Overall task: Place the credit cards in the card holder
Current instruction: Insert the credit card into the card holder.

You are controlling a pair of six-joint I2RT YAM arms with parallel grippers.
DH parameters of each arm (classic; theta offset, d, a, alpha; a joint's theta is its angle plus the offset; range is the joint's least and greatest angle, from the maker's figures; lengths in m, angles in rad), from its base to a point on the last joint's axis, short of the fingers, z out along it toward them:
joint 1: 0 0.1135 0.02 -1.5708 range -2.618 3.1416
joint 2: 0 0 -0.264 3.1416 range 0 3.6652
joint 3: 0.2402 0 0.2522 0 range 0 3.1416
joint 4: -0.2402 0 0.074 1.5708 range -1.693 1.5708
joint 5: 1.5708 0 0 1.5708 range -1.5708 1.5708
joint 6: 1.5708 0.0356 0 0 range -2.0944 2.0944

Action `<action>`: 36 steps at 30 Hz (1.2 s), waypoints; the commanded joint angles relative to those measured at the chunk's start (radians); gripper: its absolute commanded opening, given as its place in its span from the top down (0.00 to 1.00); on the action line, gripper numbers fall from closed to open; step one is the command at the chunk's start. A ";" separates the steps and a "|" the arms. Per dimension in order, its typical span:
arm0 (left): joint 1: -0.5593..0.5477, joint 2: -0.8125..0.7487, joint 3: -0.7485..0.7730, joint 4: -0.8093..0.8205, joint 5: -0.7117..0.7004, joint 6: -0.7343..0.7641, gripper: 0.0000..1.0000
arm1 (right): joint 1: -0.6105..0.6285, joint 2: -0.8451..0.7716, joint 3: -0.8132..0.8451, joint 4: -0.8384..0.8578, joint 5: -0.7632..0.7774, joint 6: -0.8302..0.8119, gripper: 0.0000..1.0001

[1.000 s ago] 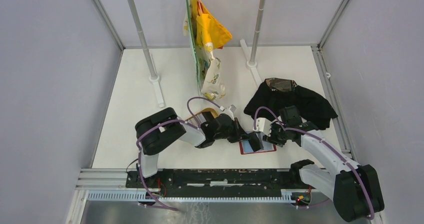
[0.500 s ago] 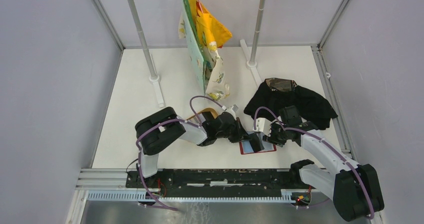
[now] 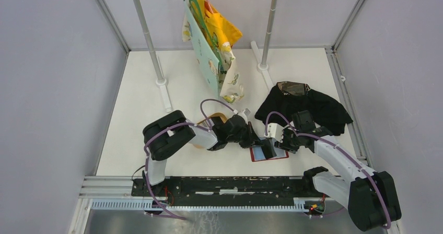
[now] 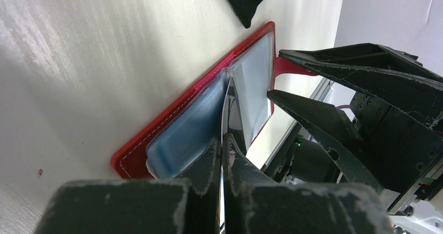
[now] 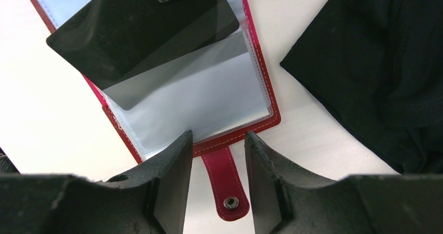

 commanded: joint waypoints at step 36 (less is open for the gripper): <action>0.020 0.143 0.152 -0.125 0.159 0.067 0.93 | -0.001 0.022 0.017 -0.033 -0.046 -0.013 0.51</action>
